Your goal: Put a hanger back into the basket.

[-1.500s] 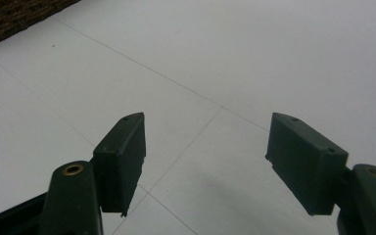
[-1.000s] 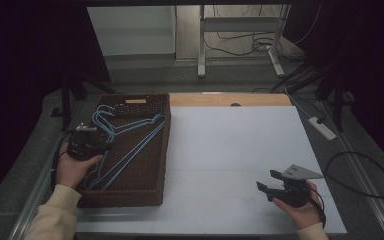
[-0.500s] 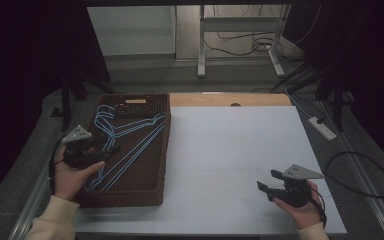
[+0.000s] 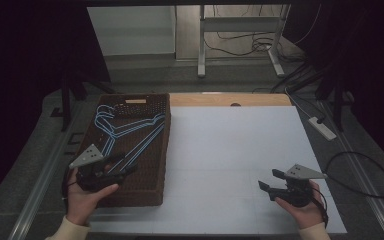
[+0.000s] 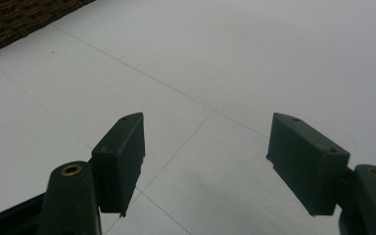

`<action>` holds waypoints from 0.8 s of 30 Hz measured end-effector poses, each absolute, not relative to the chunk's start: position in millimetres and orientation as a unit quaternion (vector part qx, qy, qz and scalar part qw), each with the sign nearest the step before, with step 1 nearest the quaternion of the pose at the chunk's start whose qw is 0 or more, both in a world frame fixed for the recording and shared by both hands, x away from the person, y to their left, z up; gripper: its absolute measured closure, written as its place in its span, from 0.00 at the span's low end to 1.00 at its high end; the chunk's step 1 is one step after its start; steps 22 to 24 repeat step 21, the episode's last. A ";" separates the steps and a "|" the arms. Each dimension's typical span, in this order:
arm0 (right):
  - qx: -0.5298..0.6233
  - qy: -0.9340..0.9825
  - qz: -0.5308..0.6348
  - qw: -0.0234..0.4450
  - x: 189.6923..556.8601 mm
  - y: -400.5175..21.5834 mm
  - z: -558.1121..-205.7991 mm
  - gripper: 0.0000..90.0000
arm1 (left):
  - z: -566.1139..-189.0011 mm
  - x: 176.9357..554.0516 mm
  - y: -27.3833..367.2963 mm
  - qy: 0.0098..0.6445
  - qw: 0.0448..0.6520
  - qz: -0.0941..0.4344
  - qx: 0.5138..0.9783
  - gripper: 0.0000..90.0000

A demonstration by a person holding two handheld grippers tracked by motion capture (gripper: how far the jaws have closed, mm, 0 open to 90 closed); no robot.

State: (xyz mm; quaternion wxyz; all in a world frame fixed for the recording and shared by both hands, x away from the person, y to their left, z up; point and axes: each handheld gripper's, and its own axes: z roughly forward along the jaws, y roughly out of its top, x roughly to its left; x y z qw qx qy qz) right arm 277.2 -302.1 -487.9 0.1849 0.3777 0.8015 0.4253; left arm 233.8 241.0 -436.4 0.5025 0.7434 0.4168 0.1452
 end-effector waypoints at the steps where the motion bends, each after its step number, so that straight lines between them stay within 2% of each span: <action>1: 0.378 0.801 0.425 0.185 277.2 -302.6 -487.6 0.34 | -438.2 232.1 237.9 0.414 0.499 0.146 0.747 0.40; 10: 0.376 0.798 0.434 0.183 276.4 -306.0 -484.5 0.34 | -451.0 221.3 221.3 0.403 0.483 0.155 0.762 0.39; 24: 0.372 0.798 0.441 0.175 276.1 -308.1 -483.2 0.34 | -457.1 220.1 218.5 0.397 0.479 0.169 0.764 0.38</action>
